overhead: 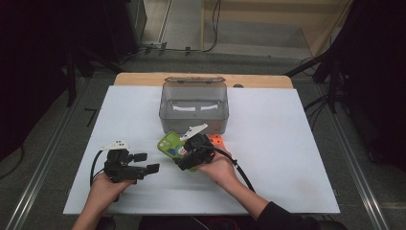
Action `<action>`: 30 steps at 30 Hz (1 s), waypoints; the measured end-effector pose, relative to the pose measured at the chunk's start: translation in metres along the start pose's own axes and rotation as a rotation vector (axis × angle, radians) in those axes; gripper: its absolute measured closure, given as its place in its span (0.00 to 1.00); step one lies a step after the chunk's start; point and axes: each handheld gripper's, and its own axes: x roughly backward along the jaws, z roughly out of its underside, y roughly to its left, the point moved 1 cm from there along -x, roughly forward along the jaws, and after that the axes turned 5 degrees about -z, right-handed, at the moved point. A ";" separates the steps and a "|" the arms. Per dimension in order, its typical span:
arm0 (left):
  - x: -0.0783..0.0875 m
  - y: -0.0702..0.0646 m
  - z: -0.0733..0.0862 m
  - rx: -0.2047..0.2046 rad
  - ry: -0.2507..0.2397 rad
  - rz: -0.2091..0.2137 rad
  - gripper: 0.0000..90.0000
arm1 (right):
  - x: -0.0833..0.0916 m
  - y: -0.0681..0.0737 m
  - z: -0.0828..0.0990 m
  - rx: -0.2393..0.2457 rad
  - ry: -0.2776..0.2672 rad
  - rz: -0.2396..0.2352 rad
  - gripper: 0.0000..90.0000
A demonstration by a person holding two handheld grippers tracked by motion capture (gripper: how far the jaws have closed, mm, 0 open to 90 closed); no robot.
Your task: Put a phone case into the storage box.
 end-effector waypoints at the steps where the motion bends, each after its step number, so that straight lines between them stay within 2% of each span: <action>1: 0.000 0.000 0.000 0.000 0.000 0.000 0.19 | 0.000 0.000 0.000 0.000 0.000 0.000 0.16; 2: 0.000 0.000 0.000 0.002 0.001 0.000 0.19 | 0.008 -0.001 0.001 -0.010 -0.012 -0.008 0.16; 6: -0.001 -0.002 -0.001 0.010 0.006 0.006 0.19 | 0.022 -0.004 0.005 -0.016 -0.027 -0.014 0.16; 13: -0.002 -0.009 -0.005 0.034 0.004 0.019 0.20 | 0.035 -0.007 0.015 -0.063 -0.051 -0.021 0.16; 16: -0.004 -0.017 -0.009 0.017 -0.013 0.017 0.20 | 0.041 -0.006 0.023 -0.124 -0.084 -0.030 0.16; 18: -0.005 -0.019 -0.010 0.021 -0.011 0.023 0.20 | 0.043 -0.006 0.025 -0.137 -0.095 -0.033 0.16; 19: -0.006 -0.022 -0.011 0.017 -0.010 0.028 0.20 | 0.044 -0.005 0.027 -0.160 -0.107 -0.037 0.16; 20: -0.007 -0.025 -0.013 0.014 -0.010 0.029 0.20 | 0.045 -0.004 0.031 -0.189 -0.130 -0.028 0.16; 21: -0.008 -0.027 -0.013 0.013 -0.011 0.029 0.20 | 0.046 -0.003 0.033 -0.198 -0.140 -0.021 0.16; 25: -0.014 -0.032 -0.018 0.010 0.017 0.029 0.20 | 0.045 -0.002 0.044 -0.256 -0.168 -0.025 0.16; 26: -0.015 -0.033 -0.019 0.013 0.024 0.026 0.20 | 0.045 -0.002 0.044 -0.256 -0.168 -0.025 0.16; 27: -0.016 -0.034 -0.020 0.009 0.026 0.027 0.20 | 0.045 -0.003 0.050 -0.283 -0.187 -0.019 0.16; 29: -0.018 -0.036 -0.021 0.011 0.026 0.018 0.20 | 0.046 -0.004 0.052 -0.293 -0.193 -0.018 0.16; 30: -0.020 -0.037 -0.023 0.015 0.029 0.010 0.20 | 0.047 -0.005 0.056 -0.318 -0.210 -0.016 0.16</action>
